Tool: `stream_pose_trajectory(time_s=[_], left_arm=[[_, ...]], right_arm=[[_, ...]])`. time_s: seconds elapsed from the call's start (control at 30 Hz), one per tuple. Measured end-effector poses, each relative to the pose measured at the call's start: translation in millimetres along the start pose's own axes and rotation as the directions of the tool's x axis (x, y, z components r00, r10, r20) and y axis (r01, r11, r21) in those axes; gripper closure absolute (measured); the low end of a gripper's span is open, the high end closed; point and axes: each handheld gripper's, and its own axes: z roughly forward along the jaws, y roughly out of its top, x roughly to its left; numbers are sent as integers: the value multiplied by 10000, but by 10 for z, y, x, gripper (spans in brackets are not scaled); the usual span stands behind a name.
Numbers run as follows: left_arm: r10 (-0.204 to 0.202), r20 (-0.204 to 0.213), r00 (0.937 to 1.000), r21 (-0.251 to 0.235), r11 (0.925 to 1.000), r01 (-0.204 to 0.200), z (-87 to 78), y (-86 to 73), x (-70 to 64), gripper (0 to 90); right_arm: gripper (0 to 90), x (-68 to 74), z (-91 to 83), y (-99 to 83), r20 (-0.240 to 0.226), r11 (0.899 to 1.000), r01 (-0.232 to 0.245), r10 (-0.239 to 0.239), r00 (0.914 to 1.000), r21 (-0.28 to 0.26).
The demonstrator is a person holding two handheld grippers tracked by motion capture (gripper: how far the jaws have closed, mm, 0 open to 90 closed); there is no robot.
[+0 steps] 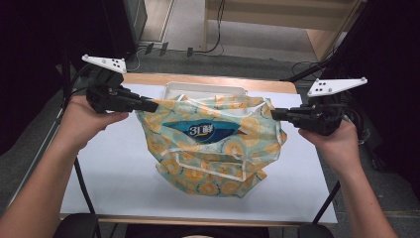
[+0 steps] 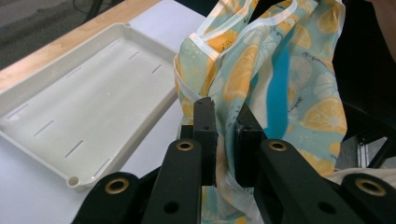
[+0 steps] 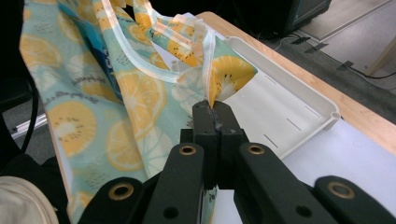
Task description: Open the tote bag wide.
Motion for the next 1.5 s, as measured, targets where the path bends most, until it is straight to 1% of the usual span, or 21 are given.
stream_pose_trajectory(time_s=[0.13, 0.17, 0.23, 0.27, 0.43, 0.5, 0.53, 0.6, 0.67, 0.73, 0.83, 0.9, 0.93, 1.03, 1.07, 1.1, 1.17, 1.3, 1.43, 1.5], left_arm=[[-113, 36, 9999, 126, 9999, 113, 77, -65, 60, 834], [-195, 75, 9998, 178, 9997, 194, 100, -86, 84, 833], [-320, 95, 9994, 246, 9992, 318, 146, -130, 130, 833], [-376, 171, 9991, 276, 9989, 372, 174, -155, 147, 832], [-401, 357, 9986, 437, 9983, 385, 313, -283, 198, 826], [-393, 514, 9979, 406, 9985, 372, 351, -335, 218, 826], [-481, 585, 9971, 411, 9981, 457, 370, -359, 227, 826], [-567, 680, 9961, 437, 9976, 538, 404, -404, 247, 826], [-633, 711, 9955, 484, 9970, 599, 438, -446, 264, 825], [-742, 827, 9938, 507, 9962, 701, 476, -490, 277, 825], [-816, 883, 9927, 586, 9953, 766, 538, -555, 292, 822], [-946, 992, 9906, 567, 9944, 893, 584, -611, 303, 821], [-973, 998, 9902, 564, 9942, 920, 606, -639, 310, 822], [-1121, 1093, 9877, 517, 9929, 1070, 665, -721, 329, 824], [-1155, 1134, 9868, 573, 9923, 1096, 683, -743, 337, 824], [-1145, 1125, 9870, 559, 9925, 1088, 701, -765, 340, 825], [-1293, 1196, 9844, 615, 9905, 1227, 747, -827, 359, 828], [-1381, 1221, 9829, 710, 9889, 1301, 785, -881, 375, 829], [-1514, 1265, 9803, 773, 9868, 1424, 835, -948, 386, 834], [-1550, 1243, 9801, 869, 9856, 1449, 855, -972, 388, 836]], right_arm=[[900, -72, 96, -85, -185, 9997, -243, 243, 9995, 8], [900, -96, 136, -125, -240, 9996, -285, 286, 9993, 54], [900, -106, 157, -145, -273, 9994, -329, 330, 9991, 48], [900, -117, 177, -166, -320, 9992, -394, 396, 9987, 71], [900, -147, 279, -290, -459, 9982, -571, 579, 9973, 185], [900, -149, 320, -341, -513, 9977, -639, 650, 9966, 225], [900, -143, 355, -387, -576, 9971, -701, 717, 9958, 291], [900, -140, 370, -409, -607, 9968, -722, 741, 9954, 329], [900, -136, 401, -452, -669, 9957, -838, 864, 9940, 403], [900, -141, 430, -493, -723, 9956, -844, 872, 9936, 413], [900, -147, 478, -574, -826, 9944, -963, 996, 9916, 427], [900, -150, 504, -624, -866, 9936, -1041, 1075, 9904, 433], [900, -155, 530, -674, -861, 9930, -1088, 1123, 9899, 452], [900, -163, 550, -719, -889, 9920, -1188, 1223, 9885, 437], [900, -164, 557, -739, -903, 9912, -1252, 1286, 9876, 427], [900, -168, 565, -756, -911, 9909, -1271, 1306, 9872, 438], [900, -172, 584, -810, -891, 9904, -1329, 1359, 9867, 384], [900, -175, 609, -864, -928, 9897, -1392, 1419, 9855, 346], [900, -180, 653, -930, -935, 9876, -1516, 1549, 9835, 411], [900, -184, 675, -964, -910, 9867, -1565, 1600, 9829, 435]])
